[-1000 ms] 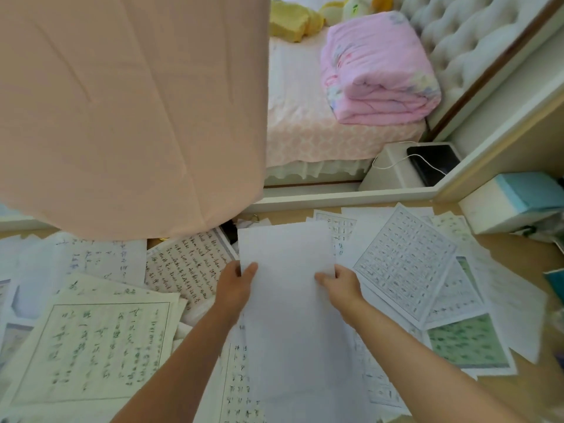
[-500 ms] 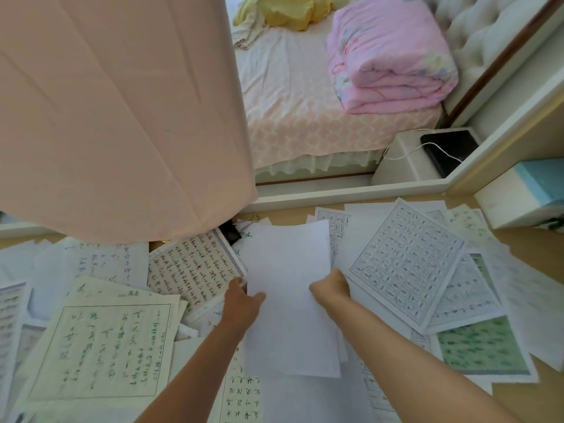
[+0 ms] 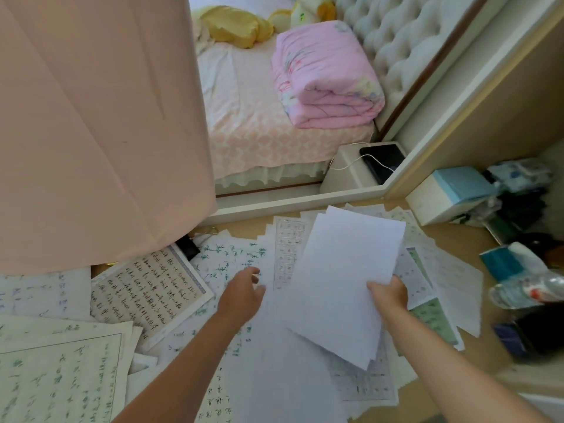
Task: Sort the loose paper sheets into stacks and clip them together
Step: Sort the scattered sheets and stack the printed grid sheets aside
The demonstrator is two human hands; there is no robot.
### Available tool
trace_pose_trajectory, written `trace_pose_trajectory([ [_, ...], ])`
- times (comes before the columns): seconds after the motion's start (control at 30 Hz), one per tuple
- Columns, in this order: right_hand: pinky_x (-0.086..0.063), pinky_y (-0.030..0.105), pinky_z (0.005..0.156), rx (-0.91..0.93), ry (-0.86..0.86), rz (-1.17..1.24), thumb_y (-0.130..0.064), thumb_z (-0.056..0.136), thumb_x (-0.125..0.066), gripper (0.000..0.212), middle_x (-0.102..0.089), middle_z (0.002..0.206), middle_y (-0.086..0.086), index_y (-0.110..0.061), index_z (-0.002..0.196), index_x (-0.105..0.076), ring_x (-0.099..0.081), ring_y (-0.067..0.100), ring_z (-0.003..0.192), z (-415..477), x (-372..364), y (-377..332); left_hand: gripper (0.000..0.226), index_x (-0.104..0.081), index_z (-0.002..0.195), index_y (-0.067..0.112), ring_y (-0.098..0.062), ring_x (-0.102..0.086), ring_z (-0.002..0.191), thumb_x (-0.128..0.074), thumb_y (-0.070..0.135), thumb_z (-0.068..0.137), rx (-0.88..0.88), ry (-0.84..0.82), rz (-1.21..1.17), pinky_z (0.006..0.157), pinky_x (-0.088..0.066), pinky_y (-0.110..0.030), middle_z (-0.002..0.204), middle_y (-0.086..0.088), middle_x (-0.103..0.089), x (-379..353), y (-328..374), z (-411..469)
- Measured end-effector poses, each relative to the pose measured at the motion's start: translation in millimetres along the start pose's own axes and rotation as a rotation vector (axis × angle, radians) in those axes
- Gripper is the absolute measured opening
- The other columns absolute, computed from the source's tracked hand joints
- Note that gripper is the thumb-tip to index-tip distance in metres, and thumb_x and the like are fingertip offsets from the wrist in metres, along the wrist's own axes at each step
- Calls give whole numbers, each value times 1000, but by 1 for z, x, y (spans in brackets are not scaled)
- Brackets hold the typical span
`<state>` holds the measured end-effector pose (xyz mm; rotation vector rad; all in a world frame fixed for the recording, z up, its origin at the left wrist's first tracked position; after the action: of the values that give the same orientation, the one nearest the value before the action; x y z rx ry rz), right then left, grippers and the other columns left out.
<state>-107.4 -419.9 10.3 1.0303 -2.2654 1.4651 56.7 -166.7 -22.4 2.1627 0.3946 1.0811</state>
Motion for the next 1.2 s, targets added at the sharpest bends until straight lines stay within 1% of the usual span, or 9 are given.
trace_pose_trajectory([
  [0.17,-49,40,93,-144,135,31,0,87,-55,44,-61,129,14,-6,131,-55,-60,36,109,61,30,0,61,-39,147,16,-24,-45,134,-64,27,93,-36,-106,117,108,-43,-44,146,-3,-48,-36,51,36],
  [0.27,-47,39,94,-178,88,-7,-5,84,-62,56,-57,134,11,-7,138,-47,-57,36,116,87,26,0,67,-36,147,13,-29,-44,132,-65,30,89,15,-149,146,109,-41,-46,145,-8,-46,-58,70,54],
  [0.4,-54,49,91,-192,30,-91,-18,69,-65,78,-52,135,11,-23,142,-40,-58,36,111,120,11,9,69,-37,144,10,-31,-43,130,-68,33,87,82,-107,136,111,-38,-46,143,-12,-45,-85,96,72],
  [0.53,-57,45,84,-169,15,-92,-8,76,-70,66,-52,126,12,-21,134,-41,-62,34,98,120,6,-1,65,-42,141,7,-31,-58,117,-68,36,89,214,-59,-43,97,-51,-44,138,-12,-55,-98,113,82],
  [0.67,-55,43,90,-167,-45,-77,-10,86,-66,44,-62,123,11,-11,126,-50,-62,33,103,129,5,2,51,-43,134,12,-28,-65,101,-65,33,93,267,20,-101,83,-54,-40,123,-9,-63,-101,116,77],
  [0.83,-48,37,91,20,-96,-102,-14,94,-59,36,-60,125,7,-4,128,-56,-59,33,112,140,30,1,28,-55,122,24,-25,-71,92,-62,26,95,340,-12,-296,81,-60,-48,110,-6,-70,-93,105,66],
  [0.97,-47,29,77,94,-221,-82,-12,91,-63,15,-68,104,6,-8,105,-64,-64,26,95,152,49,9,21,-64,109,19,-24,-72,87,-67,10,90,359,-33,-228,79,-62,-44,101,-6,-72,-88,99,59],
  [1.1,-48,38,96,88,-282,-118,-17,96,-59,35,-62,124,6,-10,130,-55,-58,28,116,145,43,22,15,-64,107,16,-24,-68,90,-54,12,96,342,-42,-264,80,-60,-41,102,-6,-69,-90,104,52],
  [1.2,-41,46,110,78,-259,-271,-24,97,-56,57,-42,150,10,-10,149,-36,-43,32,136,129,26,24,18,-62,109,16,-26,-65,96,-50,24,99,320,-74,-294,81,-54,-41,107,-7,-68,-98,108,47],
])
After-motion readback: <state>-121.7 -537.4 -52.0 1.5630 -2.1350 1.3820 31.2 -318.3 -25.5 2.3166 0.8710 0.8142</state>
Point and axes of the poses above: each hand's wrist, its own z-axis towards the middle knuckle, its own x-axis out of the back of the hand, y = z × x, the point moved 1 cm from there along z, towards the middle knuckle
